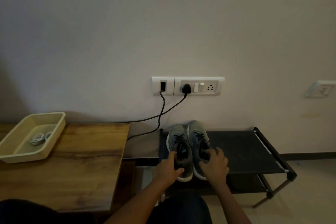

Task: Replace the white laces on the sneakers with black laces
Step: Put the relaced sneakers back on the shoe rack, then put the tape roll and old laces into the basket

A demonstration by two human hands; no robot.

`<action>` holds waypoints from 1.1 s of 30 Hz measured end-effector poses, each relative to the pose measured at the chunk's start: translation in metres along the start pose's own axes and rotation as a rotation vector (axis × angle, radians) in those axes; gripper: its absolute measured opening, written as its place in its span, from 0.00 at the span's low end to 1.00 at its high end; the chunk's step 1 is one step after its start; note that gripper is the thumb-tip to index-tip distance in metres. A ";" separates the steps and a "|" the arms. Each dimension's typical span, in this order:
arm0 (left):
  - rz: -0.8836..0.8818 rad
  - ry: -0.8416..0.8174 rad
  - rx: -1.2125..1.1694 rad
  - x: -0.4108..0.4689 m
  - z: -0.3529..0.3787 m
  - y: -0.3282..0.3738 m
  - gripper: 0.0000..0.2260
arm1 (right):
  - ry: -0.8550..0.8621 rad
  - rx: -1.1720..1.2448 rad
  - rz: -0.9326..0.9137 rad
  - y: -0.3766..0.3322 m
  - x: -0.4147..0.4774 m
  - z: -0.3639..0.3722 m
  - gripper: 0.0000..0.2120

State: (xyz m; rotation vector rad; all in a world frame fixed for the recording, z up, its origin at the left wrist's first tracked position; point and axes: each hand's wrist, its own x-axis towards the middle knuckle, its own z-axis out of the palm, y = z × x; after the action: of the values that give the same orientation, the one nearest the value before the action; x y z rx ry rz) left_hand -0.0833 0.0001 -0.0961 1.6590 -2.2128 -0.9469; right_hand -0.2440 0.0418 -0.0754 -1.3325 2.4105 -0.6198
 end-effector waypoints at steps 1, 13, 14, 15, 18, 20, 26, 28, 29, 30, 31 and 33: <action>0.007 -0.004 -0.004 -0.004 -0.009 0.000 0.26 | 0.045 0.035 -0.028 -0.012 -0.004 -0.005 0.18; -0.018 0.188 -0.011 -0.071 -0.146 -0.082 0.11 | -0.393 0.235 -0.499 -0.167 -0.073 0.029 0.11; -0.030 0.215 -0.016 -0.079 -0.157 -0.096 0.10 | -0.456 0.219 -0.538 -0.182 -0.081 0.036 0.11; -0.055 0.237 -0.023 -0.087 -0.167 -0.109 0.09 | -0.508 0.196 -0.576 -0.196 -0.088 0.043 0.11; -0.165 0.311 -0.073 -0.107 -0.191 -0.157 0.08 | -0.617 0.144 -0.652 -0.237 -0.108 0.067 0.05; -0.234 0.374 -0.136 -0.119 -0.202 -0.187 0.08 | -0.651 0.132 -0.694 -0.261 -0.120 0.081 0.04; -0.544 0.918 -0.534 -0.147 -0.230 -0.261 0.08 | -0.730 0.137 -0.771 -0.318 -0.143 0.128 0.07; -0.672 1.051 -0.569 -0.150 -0.239 -0.285 0.13 | -0.748 0.136 -0.784 -0.334 -0.146 0.146 0.07; -0.723 1.083 -0.565 -0.148 -0.243 -0.297 0.15 | -0.744 0.134 -0.797 -0.343 -0.147 0.153 0.06; -0.778 1.100 -0.539 -0.147 -0.247 -0.309 0.16 | -0.735 0.135 -0.813 -0.351 -0.148 0.160 0.06; -0.837 1.103 -0.495 -0.145 -0.252 -0.319 0.17 | -0.729 0.146 -0.827 -0.359 -0.148 0.168 0.06; -0.935 1.055 -0.410 -0.143 -0.262 -0.336 0.21 | -0.723 0.174 -0.854 -0.376 -0.149 0.181 0.07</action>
State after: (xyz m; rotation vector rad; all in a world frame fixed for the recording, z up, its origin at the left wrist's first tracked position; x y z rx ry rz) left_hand 0.3650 -0.0156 -0.0705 2.2010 -0.5163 -0.3889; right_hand 0.1871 -0.0478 -0.0277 -2.0375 1.1545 -0.4021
